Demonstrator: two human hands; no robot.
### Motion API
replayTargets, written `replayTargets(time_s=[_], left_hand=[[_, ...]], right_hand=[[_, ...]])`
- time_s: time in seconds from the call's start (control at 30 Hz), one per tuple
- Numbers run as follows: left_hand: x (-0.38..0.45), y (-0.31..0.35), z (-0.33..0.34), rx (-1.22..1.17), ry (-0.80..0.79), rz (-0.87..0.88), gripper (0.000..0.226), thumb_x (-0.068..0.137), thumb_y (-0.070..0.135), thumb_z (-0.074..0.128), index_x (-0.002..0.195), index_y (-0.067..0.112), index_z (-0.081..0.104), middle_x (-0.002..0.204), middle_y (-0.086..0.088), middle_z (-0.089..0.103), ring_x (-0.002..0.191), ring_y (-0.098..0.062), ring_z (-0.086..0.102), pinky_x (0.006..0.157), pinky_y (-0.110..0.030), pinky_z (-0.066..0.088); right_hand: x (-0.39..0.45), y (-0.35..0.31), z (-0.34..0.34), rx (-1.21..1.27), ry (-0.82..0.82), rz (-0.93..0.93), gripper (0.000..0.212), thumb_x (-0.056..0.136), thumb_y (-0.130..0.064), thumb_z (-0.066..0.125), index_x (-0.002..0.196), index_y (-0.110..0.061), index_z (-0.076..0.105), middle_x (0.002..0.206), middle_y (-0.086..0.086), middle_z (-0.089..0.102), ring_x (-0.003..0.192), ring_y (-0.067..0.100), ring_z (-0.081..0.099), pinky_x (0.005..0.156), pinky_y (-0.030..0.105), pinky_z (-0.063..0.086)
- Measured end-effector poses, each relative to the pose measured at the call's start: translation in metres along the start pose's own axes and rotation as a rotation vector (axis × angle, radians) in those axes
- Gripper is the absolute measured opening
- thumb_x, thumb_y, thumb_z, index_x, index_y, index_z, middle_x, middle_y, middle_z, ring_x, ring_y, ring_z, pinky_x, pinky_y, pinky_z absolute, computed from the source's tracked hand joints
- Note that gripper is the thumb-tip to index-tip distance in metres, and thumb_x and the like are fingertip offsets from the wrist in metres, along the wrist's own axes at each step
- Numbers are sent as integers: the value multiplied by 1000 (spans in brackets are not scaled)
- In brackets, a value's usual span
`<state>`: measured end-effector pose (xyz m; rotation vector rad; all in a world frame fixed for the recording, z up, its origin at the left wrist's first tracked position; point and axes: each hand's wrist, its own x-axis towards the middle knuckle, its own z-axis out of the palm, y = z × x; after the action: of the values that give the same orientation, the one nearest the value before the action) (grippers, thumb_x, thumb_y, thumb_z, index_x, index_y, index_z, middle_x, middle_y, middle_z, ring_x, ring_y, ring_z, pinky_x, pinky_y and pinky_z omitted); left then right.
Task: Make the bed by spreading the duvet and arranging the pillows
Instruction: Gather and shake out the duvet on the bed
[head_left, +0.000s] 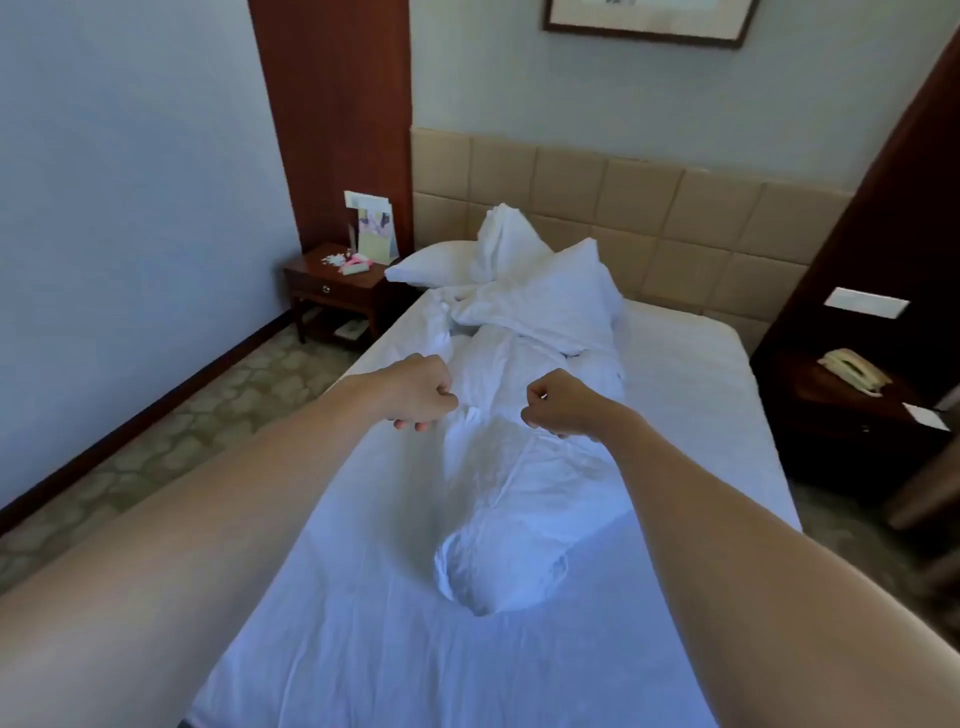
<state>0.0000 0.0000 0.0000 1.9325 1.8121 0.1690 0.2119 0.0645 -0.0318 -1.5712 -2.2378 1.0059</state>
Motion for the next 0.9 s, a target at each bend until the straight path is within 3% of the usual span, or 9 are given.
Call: replayTargets(time_s=[0.13,0.4,0.6,0.77,0.9], left_hand=[[-12,-54,-8,-17,-5,-34,23,89,17,45,70,6,49,70,-21,70,39,-22,41,52,-28,40],[-37,-212,-48,-25,-5,-86,24,92,18,46,70,7,46,67,-16,70,36,-19,42,52,-29,41],[-64,-311,-88,-38,-25,-153,28,98,20,45,93,-4,60,68,-10,70,34,-12,43,42,-22,40],[-70,-386,-112,-69,-2,-184,28,99,20,45,73,12,53,68,-13,70,32,-12,41,45,-27,38],[-62,-440,-128,-93,-21,-200,25,99,19,45,79,11,56,69,-14,71,34,-12,42,43,-23,37]], right_hand=[[19,-31,35,-8,-31,9,35,75,0,50,51,-18,31,49,0,32,46,17,34,49,24,32],[85,-141,133,-32,-107,-8,34,79,-1,51,57,-17,31,56,0,32,51,18,33,47,21,34],[134,-225,200,12,-154,-70,34,78,-2,50,56,-18,30,55,0,30,50,18,32,50,26,33],[180,-281,242,-6,-195,-95,30,81,-3,51,60,-15,34,58,4,35,52,18,36,52,26,38],[222,-315,274,8,-196,-88,34,84,-1,50,57,-14,33,55,3,37,50,17,37,49,24,38]])
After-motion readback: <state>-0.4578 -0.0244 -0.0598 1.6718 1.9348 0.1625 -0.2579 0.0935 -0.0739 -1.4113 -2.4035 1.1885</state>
